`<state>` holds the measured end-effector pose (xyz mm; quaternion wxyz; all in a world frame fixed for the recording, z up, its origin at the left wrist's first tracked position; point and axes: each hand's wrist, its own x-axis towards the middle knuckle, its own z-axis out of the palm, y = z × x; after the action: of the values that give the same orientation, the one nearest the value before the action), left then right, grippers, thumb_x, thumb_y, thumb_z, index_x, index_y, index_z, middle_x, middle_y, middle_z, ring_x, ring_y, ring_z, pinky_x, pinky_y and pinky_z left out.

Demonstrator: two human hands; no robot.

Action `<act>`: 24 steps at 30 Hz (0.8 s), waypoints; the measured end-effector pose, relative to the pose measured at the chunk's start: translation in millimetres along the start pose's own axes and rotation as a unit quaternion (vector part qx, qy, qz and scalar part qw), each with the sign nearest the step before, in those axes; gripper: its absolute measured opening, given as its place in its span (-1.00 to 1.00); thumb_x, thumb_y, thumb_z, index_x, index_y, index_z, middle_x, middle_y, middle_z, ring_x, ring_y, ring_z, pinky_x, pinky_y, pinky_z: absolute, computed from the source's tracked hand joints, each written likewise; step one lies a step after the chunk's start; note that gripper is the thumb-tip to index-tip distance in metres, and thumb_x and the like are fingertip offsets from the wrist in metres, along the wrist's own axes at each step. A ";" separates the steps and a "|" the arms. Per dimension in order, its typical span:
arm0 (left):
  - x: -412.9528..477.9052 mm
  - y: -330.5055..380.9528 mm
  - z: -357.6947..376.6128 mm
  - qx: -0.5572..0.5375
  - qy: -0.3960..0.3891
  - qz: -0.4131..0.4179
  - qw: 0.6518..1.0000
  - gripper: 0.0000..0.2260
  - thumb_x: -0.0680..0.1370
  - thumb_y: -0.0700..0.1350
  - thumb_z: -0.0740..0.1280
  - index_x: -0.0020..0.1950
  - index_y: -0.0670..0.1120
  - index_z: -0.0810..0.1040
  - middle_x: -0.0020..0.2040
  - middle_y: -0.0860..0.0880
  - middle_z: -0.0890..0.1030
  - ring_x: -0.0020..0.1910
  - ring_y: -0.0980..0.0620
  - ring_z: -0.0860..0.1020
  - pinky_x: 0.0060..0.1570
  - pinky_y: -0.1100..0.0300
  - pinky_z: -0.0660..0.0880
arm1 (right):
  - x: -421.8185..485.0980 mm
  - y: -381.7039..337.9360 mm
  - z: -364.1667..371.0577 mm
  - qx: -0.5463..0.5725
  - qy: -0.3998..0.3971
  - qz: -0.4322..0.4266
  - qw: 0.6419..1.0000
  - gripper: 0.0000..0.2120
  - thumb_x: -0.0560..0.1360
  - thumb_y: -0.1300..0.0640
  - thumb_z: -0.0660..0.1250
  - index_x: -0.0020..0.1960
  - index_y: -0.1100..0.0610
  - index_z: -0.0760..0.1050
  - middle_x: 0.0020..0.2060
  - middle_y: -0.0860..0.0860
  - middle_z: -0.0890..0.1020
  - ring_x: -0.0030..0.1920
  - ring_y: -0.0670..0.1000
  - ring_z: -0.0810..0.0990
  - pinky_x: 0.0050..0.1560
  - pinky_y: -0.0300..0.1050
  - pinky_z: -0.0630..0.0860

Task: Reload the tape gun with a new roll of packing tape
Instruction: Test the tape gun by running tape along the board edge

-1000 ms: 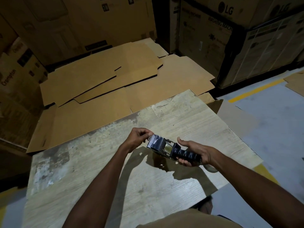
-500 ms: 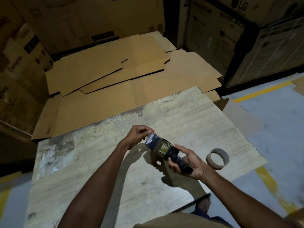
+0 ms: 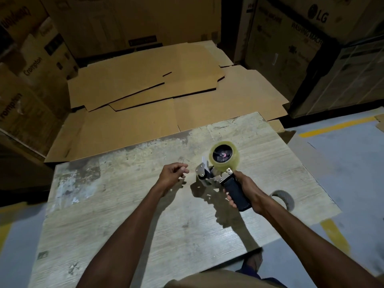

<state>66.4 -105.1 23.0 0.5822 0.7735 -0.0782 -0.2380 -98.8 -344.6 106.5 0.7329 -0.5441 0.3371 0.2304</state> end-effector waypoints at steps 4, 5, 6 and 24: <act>-0.6 2.1 2.8 -0.029 0.024 -0.082 0.996 -0.72 0.70 -0.05 0.29 0.17 -0.24 0.66 0.03 -0.20 0.69 -0.16 -0.12 0.63 -0.34 0.08 0.63 | 0.6 -9.9 -4.6 0.004 0.008 -0.029 1.000 -0.30 0.67 -0.30 0.08 -0.08 0.33 0.59 -0.30 0.23 0.58 -0.43 0.14 0.54 -0.43 -0.11 0.50; -1.3 6.1 5.8 -0.040 0.016 -0.102 0.994 -0.68 0.71 0.00 0.27 0.16 -0.24 0.65 -0.01 -0.21 0.69 -0.20 -0.12 0.61 -0.35 0.06 0.62 | 1.0 -11.9 -6.2 0.010 0.002 -0.033 0.999 -0.31 0.66 -0.30 0.10 -0.04 0.33 0.60 -0.27 0.24 0.60 -0.40 0.14 0.55 -0.42 -0.10 0.51; -1.0 10.3 9.9 -0.055 0.006 -0.123 0.991 -0.64 0.71 0.04 0.25 0.15 -0.25 0.64 -0.04 -0.21 0.68 -0.24 -0.10 0.60 -0.35 0.07 0.60 | 1.6 -13.6 -8.5 0.014 -0.001 -0.036 0.999 -0.32 0.66 -0.29 0.11 0.01 0.33 0.61 -0.26 0.24 0.61 -0.39 0.14 0.56 -0.41 -0.10 0.52; 1.8 52.9 52.9 -0.324 -0.053 -0.175 0.928 -0.73 0.67 0.00 0.29 -0.10 -0.14 0.61 -0.03 -0.14 0.70 -0.12 -0.06 0.65 -0.19 0.11 0.52 | -12.3 -58.0 -38.6 -0.034 0.059 -0.138 0.988 -0.36 0.66 -0.26 0.08 -0.08 0.29 0.58 -0.33 0.17 0.57 -0.44 0.09 0.50 -0.41 -0.13 0.45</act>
<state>51.9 -167.9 61.1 0.7454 0.5301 0.1088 -0.3892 -75.6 -398.5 146.0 0.7172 -0.6230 0.2938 0.1061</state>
